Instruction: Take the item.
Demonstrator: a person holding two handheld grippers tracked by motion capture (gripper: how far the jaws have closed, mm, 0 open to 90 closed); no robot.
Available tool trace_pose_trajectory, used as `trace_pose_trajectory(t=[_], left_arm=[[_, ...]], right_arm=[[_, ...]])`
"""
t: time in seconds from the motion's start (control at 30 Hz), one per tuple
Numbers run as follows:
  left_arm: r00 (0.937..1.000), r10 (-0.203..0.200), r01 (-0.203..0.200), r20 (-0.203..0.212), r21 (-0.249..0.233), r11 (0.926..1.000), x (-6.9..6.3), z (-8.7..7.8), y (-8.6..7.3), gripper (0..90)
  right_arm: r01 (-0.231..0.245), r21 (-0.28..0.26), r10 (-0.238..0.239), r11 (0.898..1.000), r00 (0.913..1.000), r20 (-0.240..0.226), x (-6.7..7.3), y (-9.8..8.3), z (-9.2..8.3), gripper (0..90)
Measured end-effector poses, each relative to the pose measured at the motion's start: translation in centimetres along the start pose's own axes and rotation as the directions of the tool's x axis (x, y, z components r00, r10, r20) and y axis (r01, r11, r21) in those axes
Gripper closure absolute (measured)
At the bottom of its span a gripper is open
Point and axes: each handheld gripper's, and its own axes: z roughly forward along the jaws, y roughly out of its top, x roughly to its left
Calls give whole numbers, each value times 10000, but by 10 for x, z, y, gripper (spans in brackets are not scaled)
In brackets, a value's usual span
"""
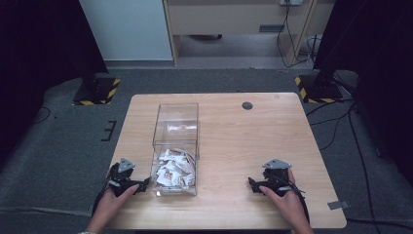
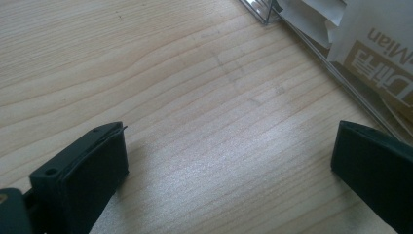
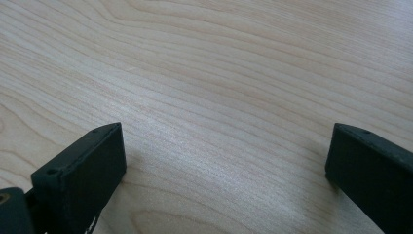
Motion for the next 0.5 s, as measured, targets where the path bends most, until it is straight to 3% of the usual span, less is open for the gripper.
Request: trace_pose_trajectory(t=[0.5], left_arm=[[10000, 41, -41, 16, -2, 10000, 0, 0, 0, 0]], right_arm=[[43, 1, -43, 10000, 10000, -26, 0, 0, 0, 14]])
